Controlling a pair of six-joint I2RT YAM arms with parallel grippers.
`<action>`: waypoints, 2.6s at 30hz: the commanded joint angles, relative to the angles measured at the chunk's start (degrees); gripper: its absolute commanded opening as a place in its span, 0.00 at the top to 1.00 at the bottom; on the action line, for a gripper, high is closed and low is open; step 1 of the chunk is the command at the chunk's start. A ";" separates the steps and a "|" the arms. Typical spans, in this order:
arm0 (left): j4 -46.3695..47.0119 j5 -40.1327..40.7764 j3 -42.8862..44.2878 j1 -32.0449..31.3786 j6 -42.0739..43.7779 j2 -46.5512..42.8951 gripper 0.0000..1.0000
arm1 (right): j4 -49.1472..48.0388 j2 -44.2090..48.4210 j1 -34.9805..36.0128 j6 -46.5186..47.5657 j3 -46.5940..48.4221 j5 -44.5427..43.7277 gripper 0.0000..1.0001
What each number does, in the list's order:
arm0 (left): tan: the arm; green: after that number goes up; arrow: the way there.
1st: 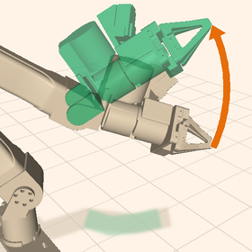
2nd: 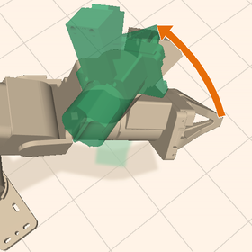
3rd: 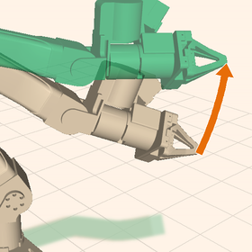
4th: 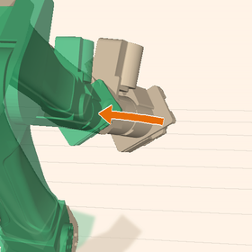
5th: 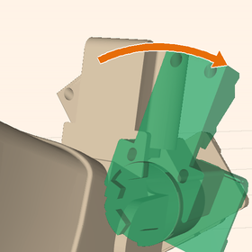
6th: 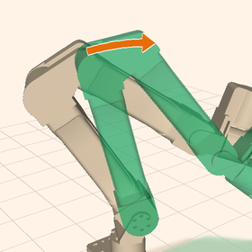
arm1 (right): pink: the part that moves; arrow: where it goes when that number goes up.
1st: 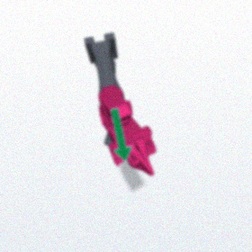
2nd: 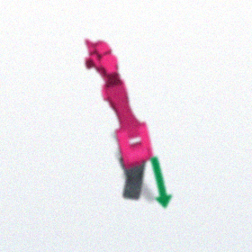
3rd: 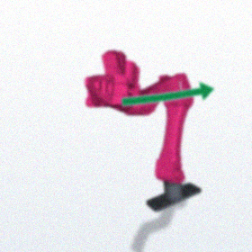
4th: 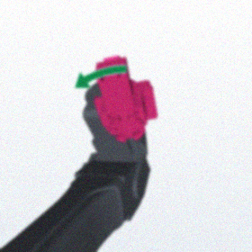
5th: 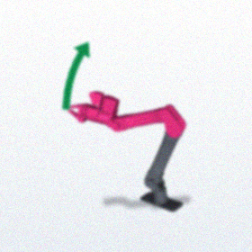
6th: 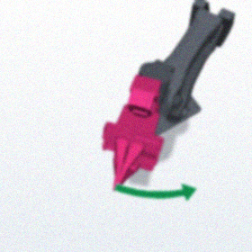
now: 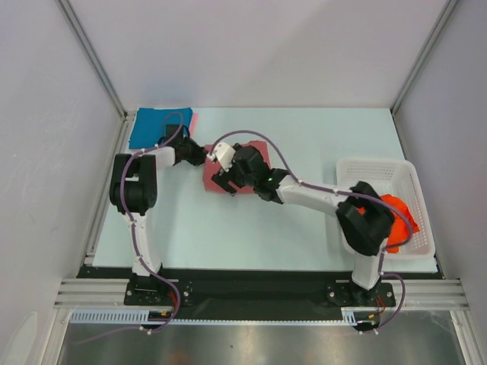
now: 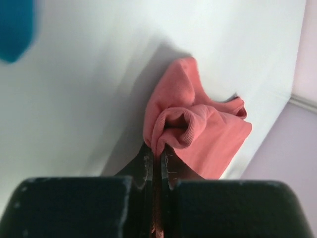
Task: Fold and stack the t-shirts
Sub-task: Neatly place the folded tshirt to the corner
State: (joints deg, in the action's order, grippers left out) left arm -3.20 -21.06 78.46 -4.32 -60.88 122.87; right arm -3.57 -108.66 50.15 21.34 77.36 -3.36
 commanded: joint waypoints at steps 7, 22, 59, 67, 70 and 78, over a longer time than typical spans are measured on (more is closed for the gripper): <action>-14.51 7.50 19.07 -3.85 29.91 -3.43 1.00 | 20.00 33.83 -0.93 -17.37 -14.33 -13.43 0.05; -27.55 32.39 35.15 -6.23 47.68 -4.40 1.00 | 26.52 55.23 -0.76 -19.06 -26.48 -12.90 0.05; -28.70 43.03 61.11 -4.21 60.35 6.77 1.00 | 24.41 47.49 -9.72 -15.81 -25.95 -8.07 0.05; -30.02 43.73 60.85 -4.12 60.79 4.31 1.00 | 23.53 45.82 -9.98 -15.89 -24.89 -7.63 0.05; -29.85 44.00 61.03 -4.12 60.79 3.96 1.00 | 23.00 45.30 -9.98 -15.81 -24.45 -7.63 0.05; -30.46 43.91 61.65 -4.12 62.81 3.34 1.00 | 23.17 44.94 -10.07 -15.63 -24.19 -7.54 0.05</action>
State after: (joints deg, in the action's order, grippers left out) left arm -35.29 20.95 136.55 -8.49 -0.25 132.20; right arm 21.32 -63.81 40.36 4.97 50.59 -11.09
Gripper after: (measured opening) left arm 0.043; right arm 0.949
